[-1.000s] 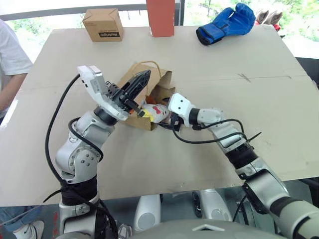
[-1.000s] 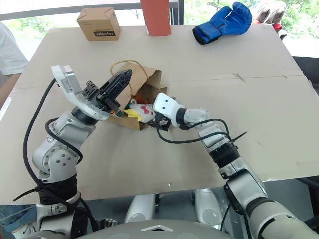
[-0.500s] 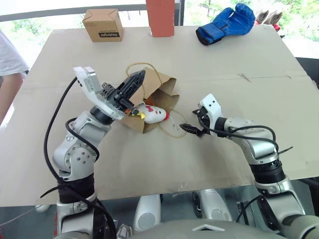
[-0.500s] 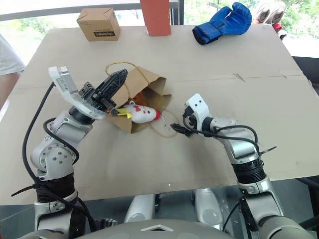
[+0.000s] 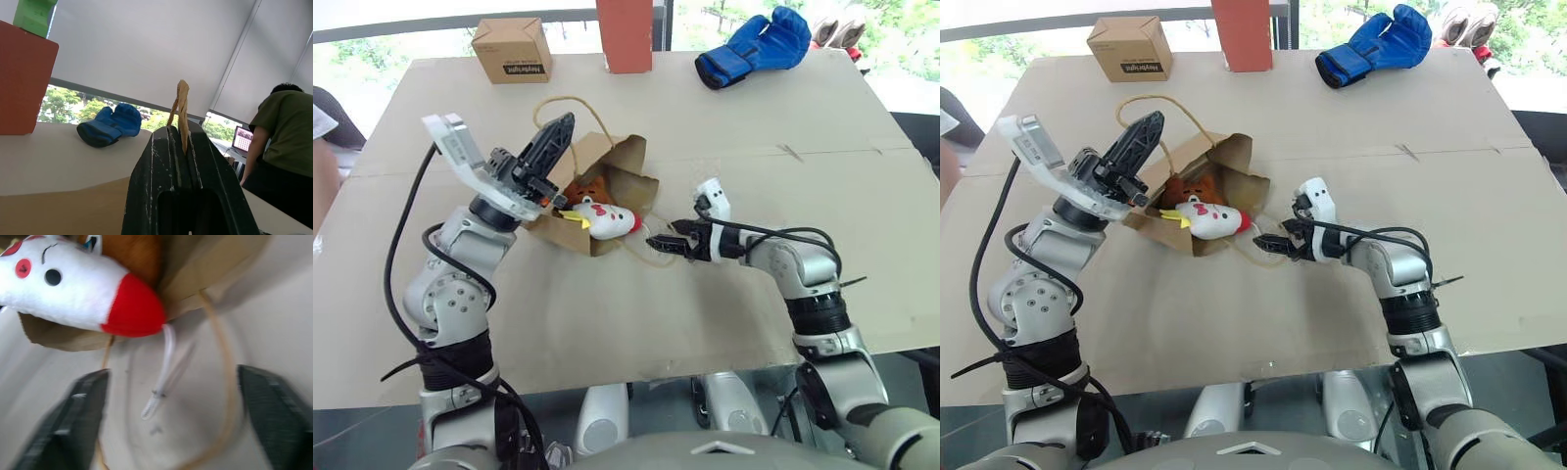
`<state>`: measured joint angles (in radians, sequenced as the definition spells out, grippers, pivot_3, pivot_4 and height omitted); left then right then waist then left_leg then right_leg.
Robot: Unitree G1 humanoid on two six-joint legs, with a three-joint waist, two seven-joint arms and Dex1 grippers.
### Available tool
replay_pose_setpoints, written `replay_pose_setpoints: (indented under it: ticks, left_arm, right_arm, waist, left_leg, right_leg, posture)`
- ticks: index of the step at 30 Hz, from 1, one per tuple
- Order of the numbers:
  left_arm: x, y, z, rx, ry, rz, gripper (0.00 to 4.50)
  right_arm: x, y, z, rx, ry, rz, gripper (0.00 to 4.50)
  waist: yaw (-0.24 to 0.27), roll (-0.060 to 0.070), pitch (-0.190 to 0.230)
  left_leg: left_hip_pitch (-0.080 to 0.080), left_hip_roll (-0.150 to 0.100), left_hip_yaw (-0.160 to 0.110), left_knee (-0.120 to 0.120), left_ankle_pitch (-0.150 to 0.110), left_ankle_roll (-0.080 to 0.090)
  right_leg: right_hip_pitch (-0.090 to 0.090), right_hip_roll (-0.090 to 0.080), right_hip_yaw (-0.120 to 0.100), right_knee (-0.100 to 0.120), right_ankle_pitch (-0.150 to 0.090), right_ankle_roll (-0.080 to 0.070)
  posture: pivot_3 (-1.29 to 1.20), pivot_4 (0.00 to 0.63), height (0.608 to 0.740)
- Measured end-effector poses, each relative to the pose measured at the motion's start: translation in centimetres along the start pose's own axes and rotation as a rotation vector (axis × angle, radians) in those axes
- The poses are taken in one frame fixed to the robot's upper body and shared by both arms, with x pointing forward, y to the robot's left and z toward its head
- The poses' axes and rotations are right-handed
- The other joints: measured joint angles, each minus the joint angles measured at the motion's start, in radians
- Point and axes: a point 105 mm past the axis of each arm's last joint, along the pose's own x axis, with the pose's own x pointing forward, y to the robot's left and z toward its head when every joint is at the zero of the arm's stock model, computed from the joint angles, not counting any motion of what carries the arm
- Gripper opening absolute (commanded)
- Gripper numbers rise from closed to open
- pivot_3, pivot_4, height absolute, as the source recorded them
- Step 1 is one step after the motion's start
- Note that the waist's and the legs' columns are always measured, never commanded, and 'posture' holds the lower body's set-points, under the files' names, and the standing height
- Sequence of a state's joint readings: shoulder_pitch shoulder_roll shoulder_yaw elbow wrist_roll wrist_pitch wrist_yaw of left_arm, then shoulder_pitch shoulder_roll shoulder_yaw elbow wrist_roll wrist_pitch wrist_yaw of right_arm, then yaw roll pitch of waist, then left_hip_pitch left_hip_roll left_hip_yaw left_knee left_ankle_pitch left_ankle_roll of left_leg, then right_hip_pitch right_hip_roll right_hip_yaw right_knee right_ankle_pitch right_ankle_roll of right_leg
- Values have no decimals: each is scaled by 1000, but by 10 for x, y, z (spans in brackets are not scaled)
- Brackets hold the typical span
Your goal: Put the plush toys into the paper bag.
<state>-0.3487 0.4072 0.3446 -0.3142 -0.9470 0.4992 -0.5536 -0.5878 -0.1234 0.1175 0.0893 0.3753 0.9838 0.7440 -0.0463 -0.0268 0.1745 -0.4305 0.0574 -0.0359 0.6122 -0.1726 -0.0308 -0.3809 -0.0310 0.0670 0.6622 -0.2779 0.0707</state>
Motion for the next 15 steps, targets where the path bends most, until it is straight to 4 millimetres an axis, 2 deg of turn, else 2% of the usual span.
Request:
replay_pose_setpoints:
  ticks: [5,7,10,14,15]
  left_arm:
    - [0,2,0,-1,0,17,0]
    - [-1,3,0,0,-2,25,0]
    - [-3,5,0,0,-2,43,0]
    - [-5,14,9,-3,11,57,0]
    - [-3,20,18,8,23,60,0]
  right_arm:
    - [7,18,-4,94,-21,142,134]
    - [1,25,3,117,-62,191,59]
    - [-15,37,25,177,-172,284,59]
    - [-46,68,72,207,-345,453,59]
    - [-58,81,93,173,-394,499,59]
  waist:
    - [4,0,0]
    - [7,0,0]
    - [9,0,0]
    - [5,1,1]
    - [4,1,1]
  left_leg:
    - [-1,0,0,0,0,0]
    - [-1,0,0,0,0,0]
    - [-1,0,0,0,0,0]
    - [-1,0,-1,0,0,0]
    - [-1,0,-2,0,0,0]
  right_leg:
    - [0,0,0,0,0,0]
    - [0,0,0,0,0,0]
    - [0,0,0,0,0,0]
    - [-1,0,-1,1,0,0]
    - [-1,0,-1,1,0,0]
  posture:
    - [0,150,740]
    - [0,150,740]
    - [0,150,740]
    - [0,150,740]
    - [0,150,740]
